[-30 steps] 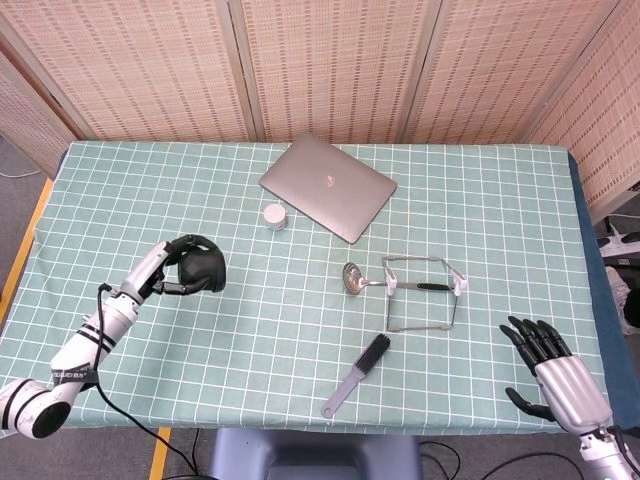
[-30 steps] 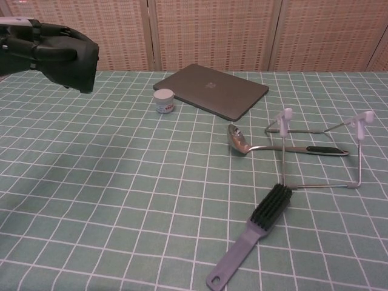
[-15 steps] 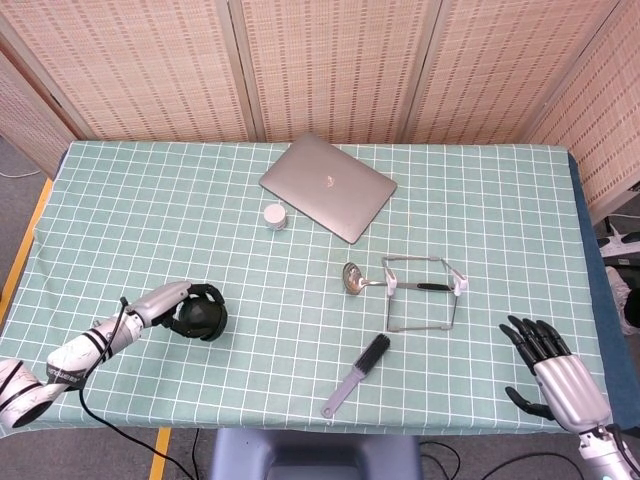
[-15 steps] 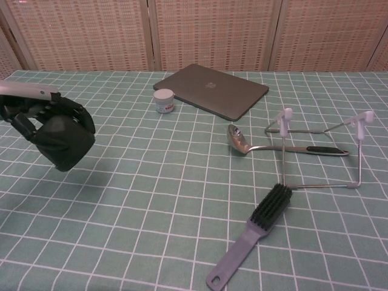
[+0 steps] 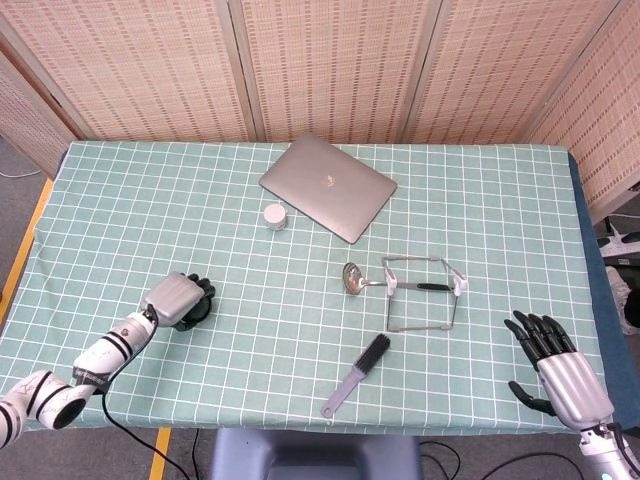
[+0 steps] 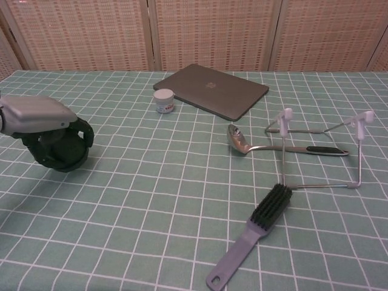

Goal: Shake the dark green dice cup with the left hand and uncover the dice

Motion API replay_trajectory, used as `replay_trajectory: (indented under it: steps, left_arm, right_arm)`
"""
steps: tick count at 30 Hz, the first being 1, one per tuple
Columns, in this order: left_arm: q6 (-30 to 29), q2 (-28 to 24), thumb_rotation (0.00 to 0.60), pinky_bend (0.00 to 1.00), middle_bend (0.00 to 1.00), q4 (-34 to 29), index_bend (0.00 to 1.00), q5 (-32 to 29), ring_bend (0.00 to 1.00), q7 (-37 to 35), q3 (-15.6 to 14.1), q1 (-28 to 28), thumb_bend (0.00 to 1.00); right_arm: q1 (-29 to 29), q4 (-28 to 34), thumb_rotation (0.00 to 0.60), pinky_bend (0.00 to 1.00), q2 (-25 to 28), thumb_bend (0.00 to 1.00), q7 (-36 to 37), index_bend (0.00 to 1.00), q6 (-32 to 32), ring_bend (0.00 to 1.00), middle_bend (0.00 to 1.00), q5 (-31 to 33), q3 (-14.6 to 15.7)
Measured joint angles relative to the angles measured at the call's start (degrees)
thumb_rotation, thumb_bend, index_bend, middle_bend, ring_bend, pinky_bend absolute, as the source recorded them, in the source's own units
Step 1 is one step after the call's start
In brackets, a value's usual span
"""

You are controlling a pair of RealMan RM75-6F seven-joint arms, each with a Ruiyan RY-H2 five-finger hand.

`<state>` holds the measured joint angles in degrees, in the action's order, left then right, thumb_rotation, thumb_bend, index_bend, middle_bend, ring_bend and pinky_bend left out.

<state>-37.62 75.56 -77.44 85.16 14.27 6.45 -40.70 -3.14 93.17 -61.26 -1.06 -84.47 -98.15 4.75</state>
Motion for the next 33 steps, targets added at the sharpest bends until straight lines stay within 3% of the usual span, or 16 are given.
replay_trajectory:
  steps: [4,7,11,16,22,26,33]
  left_arm:
    - [-0.38,3.45,0.600,0.80,0.82,1.44,0.74,-6.42,0.72,7.29,0.25,-0.18,0.50]
    - [-0.04,4.34,0.600,0.70,0.77,2.02,0.72,-8.39,0.66,8.21,-0.04,-0.83,0.48]
    - [0.00,4.56,0.600,0.56,0.56,2.47,0.52,-9.27,0.52,8.70,-0.72,-1.40,0.44]
    - [1.08,4.19,0.600,0.31,0.22,2.15,0.17,-11.98,0.22,9.64,-1.51,-1.97,0.39]
    - [0.87,4.12,0.600,0.16,0.03,1.65,0.00,-15.47,0.02,13.75,-2.68,-2.52,0.37]
    - [-0.38,4.10,0.600,0.09,0.00,1.25,0.00,-16.83,0.00,15.17,-3.29,-2.81,0.36]
    - [-1.81,3.39,0.600,0.08,0.00,-0.15,0.00,-17.14,0.00,14.24,-3.87,-3.05,0.35]
  right_arm:
    - [-0.06,-0.06,0.600,0.07,0.38,0.21,0.89,0.00,-0.22,0.00,0.00,0.20,-0.22]
    - [-0.23,-0.15,0.600,0.07,0.51,0.21,1.17,0.00,0.06,0.00,0.00,0.30,-0.26]
    - [-0.35,-0.10,0.600,0.07,0.77,0.21,1.66,0.00,0.17,0.00,0.00,0.26,-0.21]
    - [-0.32,-0.17,0.600,0.07,0.86,0.21,1.71,0.00,0.13,0.00,0.00,0.23,-0.16]
    - [-0.23,0.02,0.600,0.07,0.94,0.21,1.62,0.00,-0.11,0.00,0.00,0.06,-0.10]
    - [-0.06,-0.24,0.600,0.07,0.87,0.21,2.04,0.00,-0.87,0.00,0.00,-0.18,-0.25]
    - [-0.07,-0.24,0.600,0.07,0.74,0.21,1.84,0.00,-0.67,0.00,0.00,-0.20,-0.19]
